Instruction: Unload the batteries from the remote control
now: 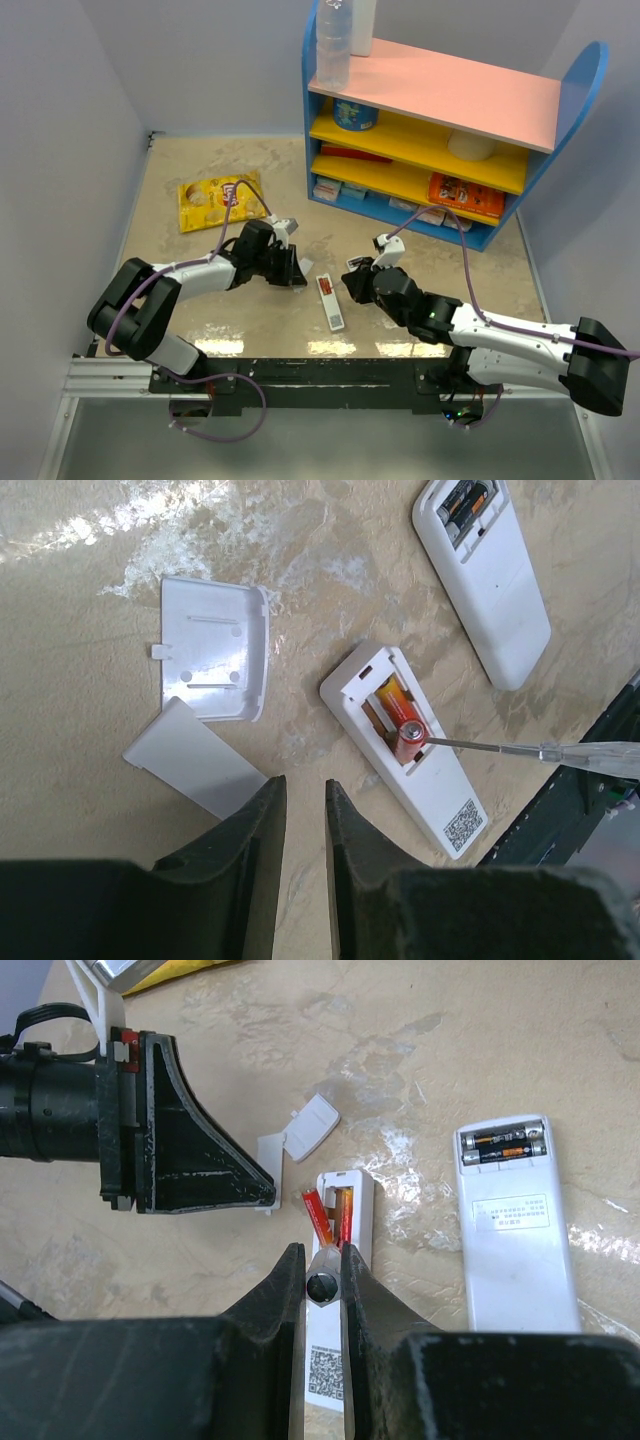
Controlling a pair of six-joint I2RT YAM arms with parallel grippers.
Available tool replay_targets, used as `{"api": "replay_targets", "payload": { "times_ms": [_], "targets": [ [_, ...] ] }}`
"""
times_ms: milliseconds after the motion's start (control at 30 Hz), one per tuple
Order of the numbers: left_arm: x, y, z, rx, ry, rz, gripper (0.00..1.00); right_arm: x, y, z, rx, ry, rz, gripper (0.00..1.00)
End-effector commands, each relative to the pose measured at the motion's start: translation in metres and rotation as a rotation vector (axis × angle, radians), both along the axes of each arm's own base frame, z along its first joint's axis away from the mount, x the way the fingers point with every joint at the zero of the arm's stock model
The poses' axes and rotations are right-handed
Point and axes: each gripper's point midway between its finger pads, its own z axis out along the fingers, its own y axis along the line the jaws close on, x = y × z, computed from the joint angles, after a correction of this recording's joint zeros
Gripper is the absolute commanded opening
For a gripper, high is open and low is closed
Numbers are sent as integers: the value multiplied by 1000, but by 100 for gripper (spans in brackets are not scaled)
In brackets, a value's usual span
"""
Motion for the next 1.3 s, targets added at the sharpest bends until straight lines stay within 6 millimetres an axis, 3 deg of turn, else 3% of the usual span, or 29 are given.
{"api": "replay_targets", "payload": {
  "times_ms": [0,933,1267],
  "targets": [
    [3,-8,15,-55,-57,-25,27,-2,11,21,52,-7,26,0],
    [-2,-22,7,-79,-29,-48,27,0,9,43,124,-22,8,0],
    [-5,-24,3,-78,-16,-55,27,1,7,37,96,-39,20,0]
  ]
}}
